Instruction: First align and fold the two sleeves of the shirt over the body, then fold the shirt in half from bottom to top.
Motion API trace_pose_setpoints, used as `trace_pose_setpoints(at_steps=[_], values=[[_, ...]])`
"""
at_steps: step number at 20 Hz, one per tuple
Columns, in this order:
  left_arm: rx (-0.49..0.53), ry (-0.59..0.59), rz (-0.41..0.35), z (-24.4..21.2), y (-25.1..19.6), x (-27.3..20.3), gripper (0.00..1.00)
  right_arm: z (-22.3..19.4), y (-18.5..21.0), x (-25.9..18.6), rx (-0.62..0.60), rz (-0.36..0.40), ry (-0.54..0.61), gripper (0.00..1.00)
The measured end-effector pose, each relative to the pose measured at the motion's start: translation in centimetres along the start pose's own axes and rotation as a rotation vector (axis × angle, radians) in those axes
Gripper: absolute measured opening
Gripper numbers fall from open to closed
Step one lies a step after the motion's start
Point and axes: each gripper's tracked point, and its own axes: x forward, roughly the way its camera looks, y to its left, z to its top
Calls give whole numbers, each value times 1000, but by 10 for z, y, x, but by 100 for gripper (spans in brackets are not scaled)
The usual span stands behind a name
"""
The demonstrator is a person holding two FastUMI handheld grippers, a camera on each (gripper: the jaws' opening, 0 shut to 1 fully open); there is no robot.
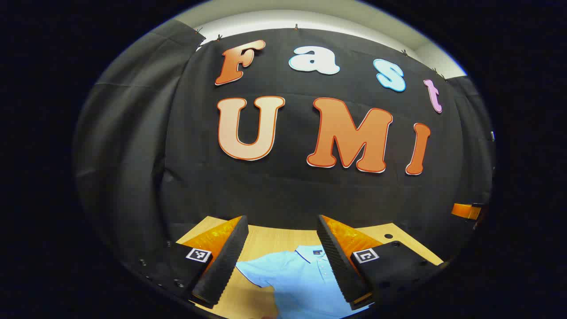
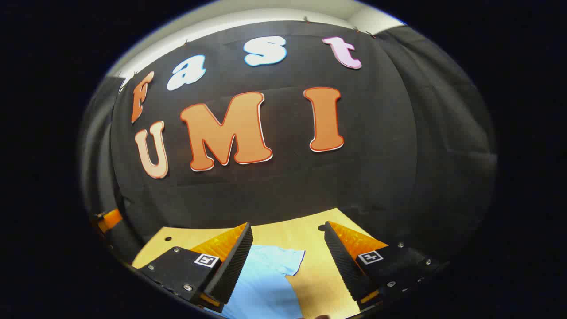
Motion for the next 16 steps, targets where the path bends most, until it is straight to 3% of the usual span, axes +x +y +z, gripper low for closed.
trace_pose_setpoints(at_steps=[4, 8, 16], values=[[21, 24, -10, -3, 23, 28, 100, -2, 33, 7, 8, -2, 24, 98], [48, 13, 3, 1, 28, 44, 100, 4, 34, 23, 5, -3, 41, 98], [36, 28, 52, 4, 13, 49, 100, -12, 31, 52, 17, 81, 162, 98]])
